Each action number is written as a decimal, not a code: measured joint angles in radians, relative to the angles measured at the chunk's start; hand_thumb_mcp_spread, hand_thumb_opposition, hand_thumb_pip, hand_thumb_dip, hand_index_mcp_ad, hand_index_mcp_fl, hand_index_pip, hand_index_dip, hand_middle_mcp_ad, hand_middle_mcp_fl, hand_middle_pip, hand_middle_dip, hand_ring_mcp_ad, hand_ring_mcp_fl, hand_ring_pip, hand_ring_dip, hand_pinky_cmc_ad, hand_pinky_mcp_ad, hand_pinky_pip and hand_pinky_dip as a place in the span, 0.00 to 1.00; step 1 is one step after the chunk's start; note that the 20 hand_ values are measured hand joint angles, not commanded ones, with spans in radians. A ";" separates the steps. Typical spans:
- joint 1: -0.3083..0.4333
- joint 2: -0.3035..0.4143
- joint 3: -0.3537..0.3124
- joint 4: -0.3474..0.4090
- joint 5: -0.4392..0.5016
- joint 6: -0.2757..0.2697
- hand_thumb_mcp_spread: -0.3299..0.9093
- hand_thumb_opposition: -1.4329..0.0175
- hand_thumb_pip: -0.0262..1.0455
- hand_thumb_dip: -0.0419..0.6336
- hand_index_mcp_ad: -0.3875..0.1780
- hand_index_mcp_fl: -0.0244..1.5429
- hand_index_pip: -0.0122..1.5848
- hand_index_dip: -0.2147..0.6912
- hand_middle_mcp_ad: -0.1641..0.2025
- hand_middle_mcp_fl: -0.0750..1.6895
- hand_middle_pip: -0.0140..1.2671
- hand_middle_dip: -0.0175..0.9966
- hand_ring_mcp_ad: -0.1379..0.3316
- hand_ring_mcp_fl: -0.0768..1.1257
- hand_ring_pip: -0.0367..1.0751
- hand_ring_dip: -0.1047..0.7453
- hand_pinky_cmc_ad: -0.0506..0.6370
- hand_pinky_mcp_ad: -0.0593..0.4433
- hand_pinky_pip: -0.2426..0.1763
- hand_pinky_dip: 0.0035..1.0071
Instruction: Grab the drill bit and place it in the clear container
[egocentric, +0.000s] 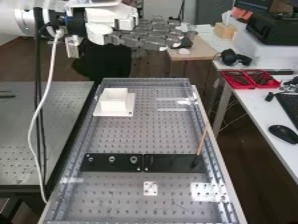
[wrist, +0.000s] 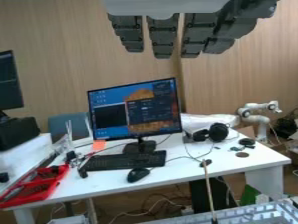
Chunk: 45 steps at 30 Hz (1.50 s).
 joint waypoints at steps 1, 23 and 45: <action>-0.001 -0.005 -0.010 0.016 0.001 0.000 0.27 0.98 0.04 0.09 0.67 0.02 0.01 0.26 0.70 0.05 0.02 0.04 0.51 0.08 0.04 0.14 0.14 0.23 0.55 0.01; -0.046 -0.243 -0.063 0.140 0.065 0.061 0.51 0.50 0.47 0.12 0.73 0.15 0.06 0.47 0.65 0.05 0.11 0.04 0.67 0.07 0.09 0.10 0.39 0.35 0.36 0.24; -0.174 -0.448 0.146 0.127 -0.093 0.063 0.56 0.42 0.68 0.39 0.72 0.29 0.57 0.43 0.64 0.09 0.11 0.11 0.68 0.07 0.10 0.11 0.39 0.35 0.35 0.29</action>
